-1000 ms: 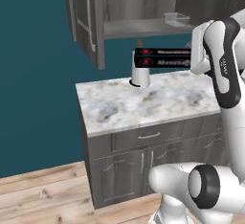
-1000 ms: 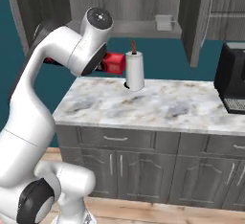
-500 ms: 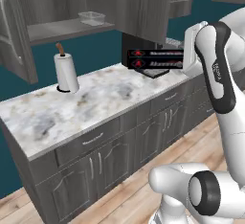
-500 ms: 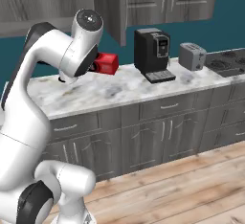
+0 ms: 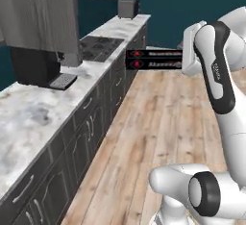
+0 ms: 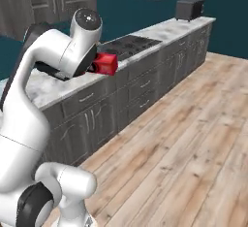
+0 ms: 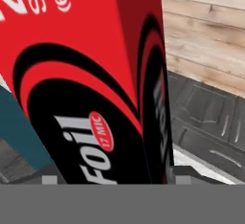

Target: Retrieve the tupperware and aluminum foil from the cabinet and place them on the dining counter near the plate with lemon and shrimp to prepare for storing leftovers.

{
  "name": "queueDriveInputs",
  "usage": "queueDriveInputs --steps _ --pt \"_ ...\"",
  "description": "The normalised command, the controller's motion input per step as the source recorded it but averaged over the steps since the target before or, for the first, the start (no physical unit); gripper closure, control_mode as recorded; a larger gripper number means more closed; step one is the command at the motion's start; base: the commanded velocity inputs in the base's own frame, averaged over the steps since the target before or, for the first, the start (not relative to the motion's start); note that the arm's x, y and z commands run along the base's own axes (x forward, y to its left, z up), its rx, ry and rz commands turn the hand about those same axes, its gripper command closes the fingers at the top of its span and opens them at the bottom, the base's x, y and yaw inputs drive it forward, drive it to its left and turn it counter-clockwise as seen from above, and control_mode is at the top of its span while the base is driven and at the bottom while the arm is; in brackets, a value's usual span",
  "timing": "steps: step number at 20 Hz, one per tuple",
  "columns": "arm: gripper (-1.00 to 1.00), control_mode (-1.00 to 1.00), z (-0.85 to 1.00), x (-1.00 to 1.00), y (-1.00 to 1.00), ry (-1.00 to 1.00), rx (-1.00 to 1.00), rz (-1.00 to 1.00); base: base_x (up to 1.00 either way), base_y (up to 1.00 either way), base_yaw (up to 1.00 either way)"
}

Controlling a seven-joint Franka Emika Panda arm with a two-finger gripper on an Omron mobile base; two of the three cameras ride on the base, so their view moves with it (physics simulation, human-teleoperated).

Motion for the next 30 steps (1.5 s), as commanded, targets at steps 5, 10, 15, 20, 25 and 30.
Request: queueDriveInputs --steps 5,10,15,20,25,30 --pt "1.0 1.0 0.0 0.0 0.0 0.0 0.0 0.0 0.0 0.0 -0.91" --pt "1.0 1.0 0.0 0.0 0.0 0.0 0.0 0.0 0.0 0.0 -0.9" --pt "1.0 1.0 0.0 0.0 0.0 0.0 0.0 0.0 0.07 0.0 -0.85" --pt "1.0 1.0 0.0 0.0 0.0 0.0 0.0 0.0 0.27 -0.07 -0.74" --pt "1.0 1.0 0.0 0.0 0.0 0.0 0.0 0.0 0.45 -0.35 -0.58" --pt "1.0 1.0 0.0 0.0 0.0 0.0 0.0 0.0 0.27 -0.96 -0.3"
